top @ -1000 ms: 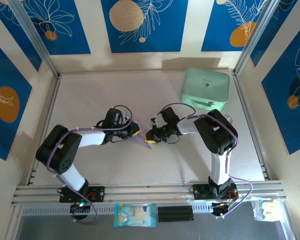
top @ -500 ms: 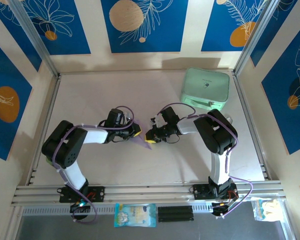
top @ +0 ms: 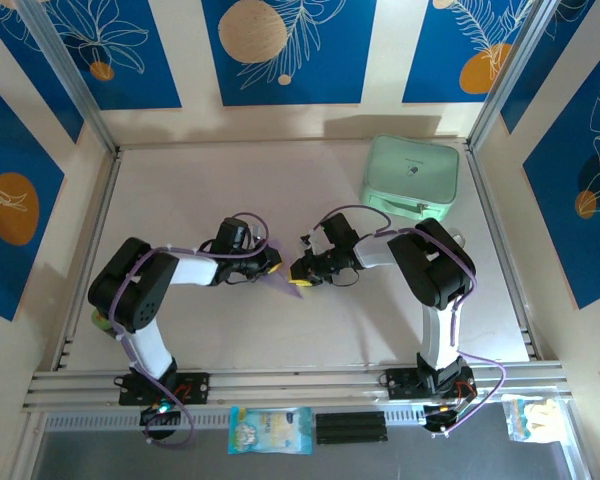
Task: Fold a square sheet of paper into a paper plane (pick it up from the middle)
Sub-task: Fourth fold the wing at the center of the table.
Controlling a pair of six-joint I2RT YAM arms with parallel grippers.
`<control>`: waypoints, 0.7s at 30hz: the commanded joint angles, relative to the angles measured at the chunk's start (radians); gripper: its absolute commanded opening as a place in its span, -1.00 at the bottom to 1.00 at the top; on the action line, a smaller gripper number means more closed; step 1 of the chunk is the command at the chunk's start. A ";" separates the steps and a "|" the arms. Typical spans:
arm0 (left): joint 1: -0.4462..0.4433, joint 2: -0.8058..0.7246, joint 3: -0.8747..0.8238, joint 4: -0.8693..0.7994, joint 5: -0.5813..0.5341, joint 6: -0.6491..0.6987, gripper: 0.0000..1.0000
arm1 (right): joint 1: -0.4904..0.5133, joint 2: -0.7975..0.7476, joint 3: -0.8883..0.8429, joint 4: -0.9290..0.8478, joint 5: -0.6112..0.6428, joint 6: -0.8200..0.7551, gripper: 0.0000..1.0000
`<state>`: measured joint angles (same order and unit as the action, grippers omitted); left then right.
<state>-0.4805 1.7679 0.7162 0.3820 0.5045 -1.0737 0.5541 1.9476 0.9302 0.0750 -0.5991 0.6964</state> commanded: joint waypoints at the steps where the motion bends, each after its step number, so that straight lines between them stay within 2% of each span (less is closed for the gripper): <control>1: 0.008 0.016 0.025 0.000 -0.011 -0.007 -0.87 | -0.008 0.016 -0.017 -0.065 0.068 -0.017 -0.65; 15: 0.012 0.016 0.022 -0.008 -0.025 -0.010 -0.87 | -0.028 0.038 -0.030 -0.055 0.044 0.013 -0.82; 21: 0.015 0.001 0.020 0.003 -0.015 -0.010 -0.86 | -0.037 0.046 -0.027 -0.062 0.031 0.023 -0.84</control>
<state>-0.4793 1.7706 0.7177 0.3820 0.4927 -1.0767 0.5400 1.9564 0.9245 0.0818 -0.6102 0.7074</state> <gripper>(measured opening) 0.071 0.079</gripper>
